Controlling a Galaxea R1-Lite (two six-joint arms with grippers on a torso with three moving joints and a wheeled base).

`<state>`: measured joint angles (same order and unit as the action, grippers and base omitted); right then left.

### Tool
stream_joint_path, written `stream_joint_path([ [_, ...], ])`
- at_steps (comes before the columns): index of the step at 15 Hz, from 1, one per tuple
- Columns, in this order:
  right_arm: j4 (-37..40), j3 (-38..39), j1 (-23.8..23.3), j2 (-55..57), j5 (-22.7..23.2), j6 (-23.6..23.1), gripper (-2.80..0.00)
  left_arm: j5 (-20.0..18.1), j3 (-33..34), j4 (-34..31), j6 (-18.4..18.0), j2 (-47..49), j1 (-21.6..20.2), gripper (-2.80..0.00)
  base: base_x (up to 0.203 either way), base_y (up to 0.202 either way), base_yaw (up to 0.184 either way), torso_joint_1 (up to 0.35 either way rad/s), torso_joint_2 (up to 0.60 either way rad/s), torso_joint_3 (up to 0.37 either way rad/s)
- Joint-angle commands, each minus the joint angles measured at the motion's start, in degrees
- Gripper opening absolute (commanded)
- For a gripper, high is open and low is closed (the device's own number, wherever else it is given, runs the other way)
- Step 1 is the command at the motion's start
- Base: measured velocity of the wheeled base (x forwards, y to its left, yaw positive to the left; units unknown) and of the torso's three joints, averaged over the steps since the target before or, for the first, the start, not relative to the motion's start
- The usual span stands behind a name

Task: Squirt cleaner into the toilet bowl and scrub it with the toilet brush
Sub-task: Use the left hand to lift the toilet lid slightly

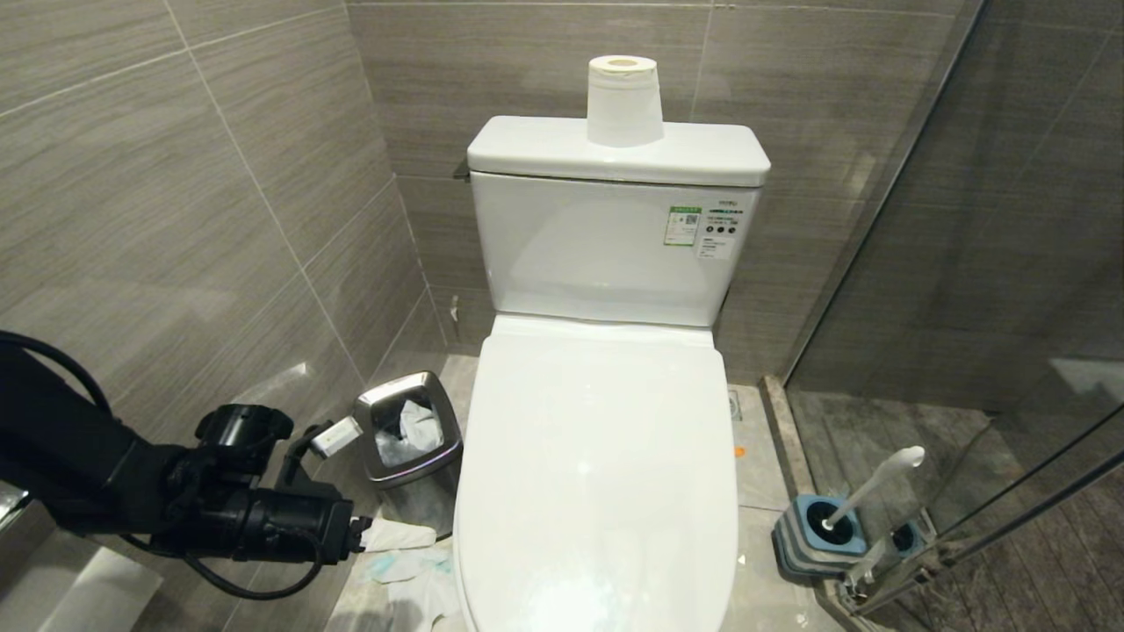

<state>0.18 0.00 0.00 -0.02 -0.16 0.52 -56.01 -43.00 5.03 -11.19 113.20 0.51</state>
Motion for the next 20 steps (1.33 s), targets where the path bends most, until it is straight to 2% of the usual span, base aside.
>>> stream_joint_path([
  [1, 0.0, 0.1, 0.0, 0.0, 0.0, 0.0, -2.8, -0.2, -0.1, 0.1, -0.1, 0.4, 0.4, 0.0, 0.0, 0.0, 0.0, 0.0, 0.0, 0.0],
  [8, 0.0, 0.1, 0.0, 0.0, 0.0, 0.0, -2.8, -0.2, -0.1, 0.0, -0.1, 0.7, 0.8, 0.0, 0.0, 0.0, 0.0, 0.003, 0.0, -0.149],
  [14, 0.0, 0.1, 0.0, 0.0, 0.0, 0.0, -2.8, -0.2, 0.3, -0.4, -0.3, 0.5, -0.5, 0.0, 0.0, 0.0, 0.0, 0.002, 0.0, -0.02],
  [16, 0.0, 0.1, 0.0, -0.1, 0.0, 0.0, -2.8, 0.6, 0.0, -1.9, -1.8, 0.2, -1.9, 0.0, 0.0, 0.0, 0.0, 0.0, 0.0, 0.0],
  [18, 0.0, 0.1, 0.0, 0.0, 0.0, 0.0, -2.8, 5.4, 0.0, -2.5, -6.1, 0.8, -1.8, 0.0, 0.0, 0.0, 0.0, 0.0, 0.0, 0.0],
  [19, 0.0, 0.1, 0.0, 0.0, 0.0, 0.0, -2.8, 5.6, -0.2, -3.6, -6.1, 0.9, -1.8, 0.0, 0.0, 0.0, 0.0, 0.0, 0.0, 0.0],
  [20, 0.0, 0.1, 0.0, 0.0, 0.0, 0.0, -2.8, 4.3, -0.2, -3.9, -5.5, 0.8, -1.6, 0.0, 0.0, 0.0, 0.0, 0.0, 0.0, 0.0],
])
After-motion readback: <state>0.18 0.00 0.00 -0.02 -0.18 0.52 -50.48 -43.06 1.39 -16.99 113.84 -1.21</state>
